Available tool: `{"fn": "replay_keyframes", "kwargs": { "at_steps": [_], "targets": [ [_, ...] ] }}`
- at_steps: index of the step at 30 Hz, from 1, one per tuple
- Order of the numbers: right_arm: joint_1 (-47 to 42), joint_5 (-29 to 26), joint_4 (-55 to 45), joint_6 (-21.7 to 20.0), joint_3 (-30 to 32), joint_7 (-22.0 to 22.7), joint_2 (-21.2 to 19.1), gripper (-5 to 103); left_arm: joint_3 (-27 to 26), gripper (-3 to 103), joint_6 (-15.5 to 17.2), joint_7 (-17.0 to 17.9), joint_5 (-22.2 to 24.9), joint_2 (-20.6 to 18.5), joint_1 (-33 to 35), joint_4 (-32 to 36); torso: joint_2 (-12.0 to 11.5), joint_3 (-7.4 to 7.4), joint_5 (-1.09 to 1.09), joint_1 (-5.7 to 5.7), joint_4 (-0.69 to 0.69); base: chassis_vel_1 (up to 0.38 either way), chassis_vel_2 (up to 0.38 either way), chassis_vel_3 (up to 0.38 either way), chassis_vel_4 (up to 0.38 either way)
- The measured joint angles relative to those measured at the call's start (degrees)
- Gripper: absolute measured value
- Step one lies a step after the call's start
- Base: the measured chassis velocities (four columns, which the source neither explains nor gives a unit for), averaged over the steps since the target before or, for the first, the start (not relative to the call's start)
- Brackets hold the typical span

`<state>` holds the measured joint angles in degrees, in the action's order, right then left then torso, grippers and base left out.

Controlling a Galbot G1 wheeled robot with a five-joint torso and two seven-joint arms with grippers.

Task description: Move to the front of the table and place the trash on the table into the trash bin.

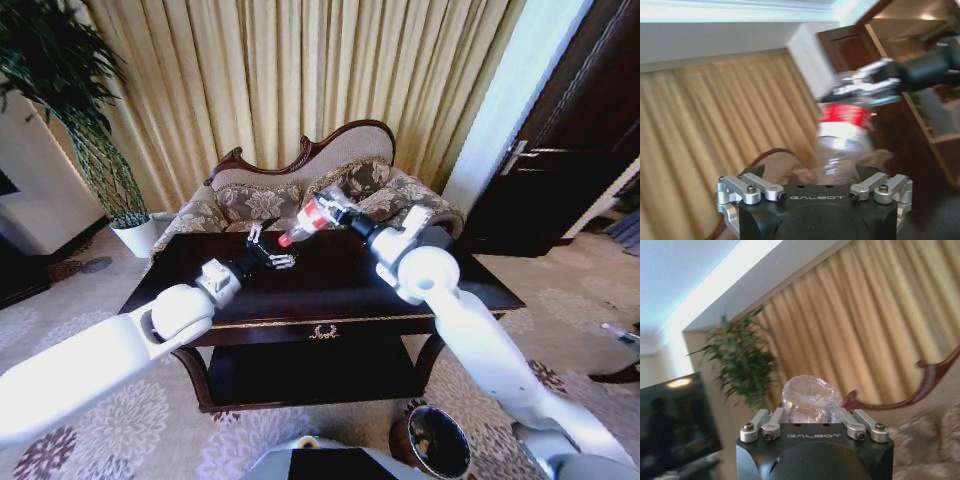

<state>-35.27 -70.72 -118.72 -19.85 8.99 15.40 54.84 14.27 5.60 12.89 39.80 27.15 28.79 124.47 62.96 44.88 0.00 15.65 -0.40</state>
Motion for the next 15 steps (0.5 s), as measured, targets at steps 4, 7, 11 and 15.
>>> {"fn": "replay_keyframes", "kwargs": {
  "at_steps": [4, 7, 11, 15],
  "targets": [
    [-1.7, 4.9, 1.1, 2.2, 2.3, 1.1, -0.8, 32, -6.9, 100, 3.1, 1.5, 4.8, -0.8, 1.8, -0.8, 0.0, 0.0, -0.01, 0.0, 0.01, 0.0, 0.0, 0.0, 0.0],
    [-3.5, 11.8, 1.9, 3.4, 3.8, 1.1, -1.8, 32, -11.1, 100, 5.4, 5.8, 11.4, -1.0, 2.5, -2.2, 0.0, 0.0, 0.0, 0.0, 0.01, 0.0, 0.0, 0.0, 0.0],
    [-6.8, 19.5, 2.6, 3.4, 6.5, 1.1, -3.4, 32, -18.0, 100, 7.8, 8.5, 16.0, -0.5, 3.9, -7.2, 0.0, 0.0, 0.01, 0.0, -0.02, 0.0, 0.0, 0.0, 0.0],
    [-11.9, 26.3, 3.3, 3.3, 10.7, 1.6, -4.6, 32, -28.1, 100, 8.2, 6.4, 14.6, -0.6, 8.3, -14.1, 0.0, 0.0, 0.01, 0.0, -0.01, 0.0, 0.0, 0.0, 0.0]
  ]
}}
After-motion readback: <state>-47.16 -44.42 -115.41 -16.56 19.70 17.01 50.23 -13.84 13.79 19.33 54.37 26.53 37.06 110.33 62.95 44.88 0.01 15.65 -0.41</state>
